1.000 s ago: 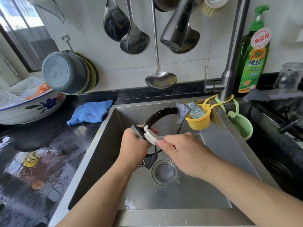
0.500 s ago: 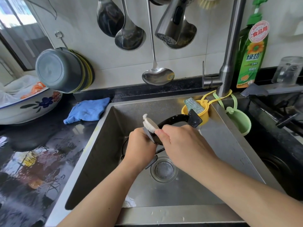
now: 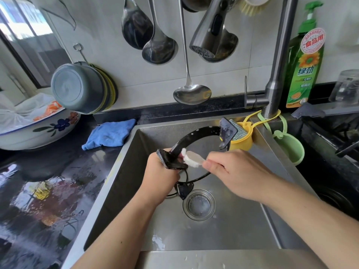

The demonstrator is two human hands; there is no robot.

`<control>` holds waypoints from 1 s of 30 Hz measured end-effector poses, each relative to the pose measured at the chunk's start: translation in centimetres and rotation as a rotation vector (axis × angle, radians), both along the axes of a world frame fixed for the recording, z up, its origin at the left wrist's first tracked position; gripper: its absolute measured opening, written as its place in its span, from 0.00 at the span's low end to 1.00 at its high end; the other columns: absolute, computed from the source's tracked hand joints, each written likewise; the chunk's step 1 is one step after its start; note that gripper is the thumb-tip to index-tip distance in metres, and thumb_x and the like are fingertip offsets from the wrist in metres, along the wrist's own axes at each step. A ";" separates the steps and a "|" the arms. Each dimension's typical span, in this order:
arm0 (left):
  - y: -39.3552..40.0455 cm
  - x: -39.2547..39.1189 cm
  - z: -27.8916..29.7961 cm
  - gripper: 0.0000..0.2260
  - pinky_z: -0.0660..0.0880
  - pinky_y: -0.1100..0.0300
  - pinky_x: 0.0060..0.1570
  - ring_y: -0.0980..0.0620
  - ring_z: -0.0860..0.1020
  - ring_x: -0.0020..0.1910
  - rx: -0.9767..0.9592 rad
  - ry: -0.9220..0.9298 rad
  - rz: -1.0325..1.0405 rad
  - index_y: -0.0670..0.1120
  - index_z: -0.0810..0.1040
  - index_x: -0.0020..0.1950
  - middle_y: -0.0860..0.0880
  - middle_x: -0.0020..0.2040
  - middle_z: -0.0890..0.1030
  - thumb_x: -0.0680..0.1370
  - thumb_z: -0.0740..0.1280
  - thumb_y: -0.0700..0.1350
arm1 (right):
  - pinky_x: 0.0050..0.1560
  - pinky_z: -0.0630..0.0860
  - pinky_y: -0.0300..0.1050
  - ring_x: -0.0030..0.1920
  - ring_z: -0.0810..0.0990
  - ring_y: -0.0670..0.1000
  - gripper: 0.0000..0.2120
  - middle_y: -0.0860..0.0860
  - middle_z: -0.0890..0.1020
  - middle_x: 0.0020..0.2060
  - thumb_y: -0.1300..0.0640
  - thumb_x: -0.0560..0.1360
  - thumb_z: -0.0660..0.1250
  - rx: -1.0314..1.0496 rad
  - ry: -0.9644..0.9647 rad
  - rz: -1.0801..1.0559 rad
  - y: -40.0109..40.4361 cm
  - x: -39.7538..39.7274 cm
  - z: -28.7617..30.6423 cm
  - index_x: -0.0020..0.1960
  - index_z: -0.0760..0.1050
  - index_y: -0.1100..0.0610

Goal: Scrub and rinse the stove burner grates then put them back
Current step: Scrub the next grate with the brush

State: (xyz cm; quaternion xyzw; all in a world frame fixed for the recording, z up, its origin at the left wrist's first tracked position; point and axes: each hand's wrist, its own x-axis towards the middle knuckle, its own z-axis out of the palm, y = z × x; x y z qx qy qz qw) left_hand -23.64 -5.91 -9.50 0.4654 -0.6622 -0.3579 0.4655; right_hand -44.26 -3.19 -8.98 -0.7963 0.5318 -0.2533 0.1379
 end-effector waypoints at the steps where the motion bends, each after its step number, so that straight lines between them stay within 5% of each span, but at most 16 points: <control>1: 0.1 -0.1 0.0 0.16 0.70 0.58 0.32 0.56 0.72 0.30 -0.010 -0.006 -0.020 0.49 0.85 0.36 0.50 0.29 0.80 0.68 0.64 0.31 | 0.31 0.66 0.49 0.30 0.70 0.49 0.19 0.49 0.72 0.28 0.40 0.82 0.56 0.009 0.002 0.022 0.1 0.3 0.0 0.37 0.65 0.48; 8: 0.6 -1.2 -0.1 0.15 0.66 0.62 0.29 0.60 0.65 0.29 0.003 -0.084 -0.055 0.41 0.69 0.31 0.56 0.27 0.70 0.67 0.62 0.22 | 0.30 0.63 0.48 0.28 0.68 0.49 0.19 0.49 0.69 0.26 0.42 0.82 0.57 -0.030 -0.063 0.068 0.4 2.8 0.4 0.35 0.63 0.49; 15: 0.6 -0.6 0.6 0.19 0.69 0.68 0.31 0.62 0.74 0.28 -0.016 0.017 -0.033 0.45 0.86 0.40 0.56 0.29 0.80 0.72 0.62 0.24 | 0.30 0.64 0.50 0.29 0.69 0.49 0.20 0.50 0.71 0.27 0.40 0.81 0.57 0.028 0.008 -0.004 -0.1 0.6 0.2 0.36 0.65 0.51; 19: 0.4 -1.1 0.0 0.25 0.69 0.70 0.31 0.65 0.74 0.29 0.005 -0.026 -0.007 0.55 0.81 0.31 0.59 0.28 0.79 0.69 0.63 0.24 | 0.30 0.66 0.51 0.30 0.71 0.52 0.21 0.50 0.71 0.27 0.41 0.82 0.56 -0.051 0.008 -0.008 0.6 2.4 0.8 0.35 0.63 0.51; 23: 0.3 -1.9 -1.2 0.10 0.64 0.57 0.29 0.58 0.65 0.28 0.059 -0.071 0.053 0.50 0.69 0.25 0.56 0.23 0.70 0.65 0.60 0.40 | 0.30 0.64 0.51 0.32 0.72 0.57 0.23 0.50 0.70 0.28 0.39 0.82 0.53 -0.154 0.012 -0.151 1.4 4.5 1.2 0.35 0.60 0.53; 26: 0.2 -1.7 -1.1 0.14 0.62 0.58 0.29 0.57 0.63 0.28 0.065 -0.049 0.063 0.49 0.68 0.25 0.56 0.23 0.67 0.68 0.62 0.35 | 0.28 0.61 0.50 0.32 0.72 0.57 0.23 0.49 0.70 0.28 0.39 0.83 0.53 -0.167 0.035 -0.179 1.7 4.9 1.0 0.34 0.60 0.52; 30: 0.2 -0.7 0.0 0.18 0.68 0.64 0.30 0.61 0.69 0.27 0.049 0.038 0.053 0.46 0.81 0.34 0.57 0.25 0.76 0.74 0.63 0.26 | 0.30 0.62 0.51 0.32 0.71 0.57 0.24 0.51 0.70 0.28 0.40 0.82 0.55 -0.081 0.030 -0.164 1.8 3.3 0.6 0.33 0.59 0.53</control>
